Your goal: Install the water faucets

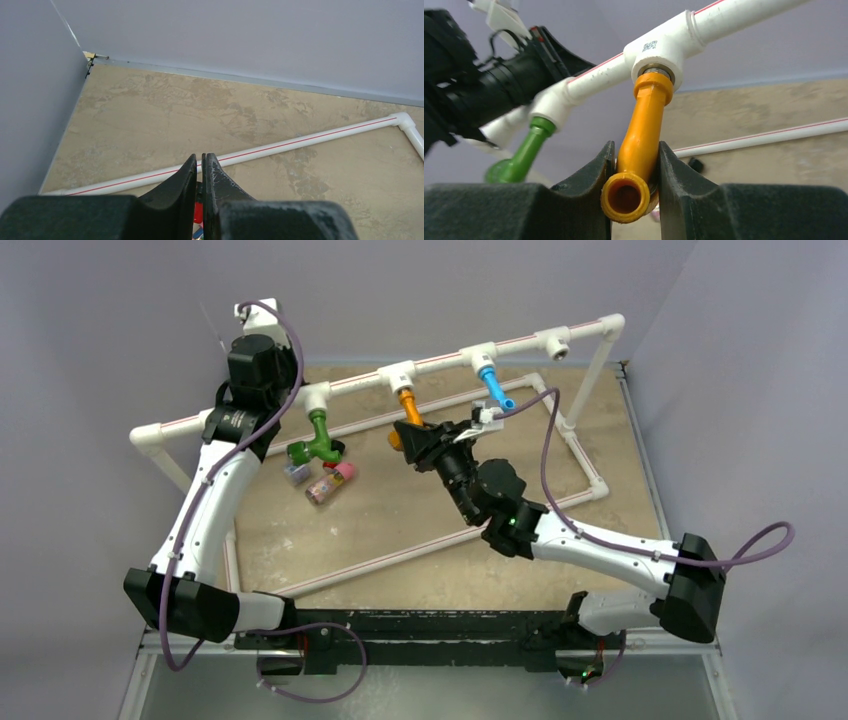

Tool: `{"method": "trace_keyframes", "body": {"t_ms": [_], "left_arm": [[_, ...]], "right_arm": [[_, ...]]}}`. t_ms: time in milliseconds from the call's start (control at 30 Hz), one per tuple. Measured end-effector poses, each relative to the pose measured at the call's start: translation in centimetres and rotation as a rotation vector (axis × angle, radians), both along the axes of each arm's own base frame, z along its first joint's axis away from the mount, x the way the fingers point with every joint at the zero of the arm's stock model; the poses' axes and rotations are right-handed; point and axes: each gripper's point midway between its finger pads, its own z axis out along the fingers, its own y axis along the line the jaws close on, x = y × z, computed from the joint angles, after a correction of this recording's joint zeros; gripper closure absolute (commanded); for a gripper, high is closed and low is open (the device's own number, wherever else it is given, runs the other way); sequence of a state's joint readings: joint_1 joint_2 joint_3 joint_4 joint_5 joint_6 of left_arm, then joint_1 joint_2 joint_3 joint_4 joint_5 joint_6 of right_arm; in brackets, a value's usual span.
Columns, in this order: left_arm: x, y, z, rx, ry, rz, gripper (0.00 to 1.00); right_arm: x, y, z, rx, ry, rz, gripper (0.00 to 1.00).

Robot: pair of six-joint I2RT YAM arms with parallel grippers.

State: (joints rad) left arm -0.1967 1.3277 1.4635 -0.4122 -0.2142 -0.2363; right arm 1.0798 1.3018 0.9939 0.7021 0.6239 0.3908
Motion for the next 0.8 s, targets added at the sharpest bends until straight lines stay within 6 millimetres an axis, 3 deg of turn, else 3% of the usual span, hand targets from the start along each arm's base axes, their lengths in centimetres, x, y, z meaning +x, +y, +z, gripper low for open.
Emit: {"method": "trace_keyframes", "body": {"t_ms": [300,400,600,800], "left_arm": [[0.0,-0.1,0.0,-0.001,-0.001,-0.006,0.93],[0.0,-0.3,0.0,-0.004,-0.002,-0.013,0.93],[0.1,-0.5,0.0,-0.008,-0.003,-0.025,0.93],[-0.2,-1.1,-0.1,-0.020,0.004,-0.053,0.93]], "right_arm": [[-0.2,0.6,0.7,0.464,0.267,0.230,0.99],[-0.2,0.7,0.9,0.569,0.340,0.290,0.82],[-0.2,0.6,1.0,0.601,0.367,0.318,0.52],[-0.8,-0.5,1.9,0.651,0.381,0.328,0.32]]}}
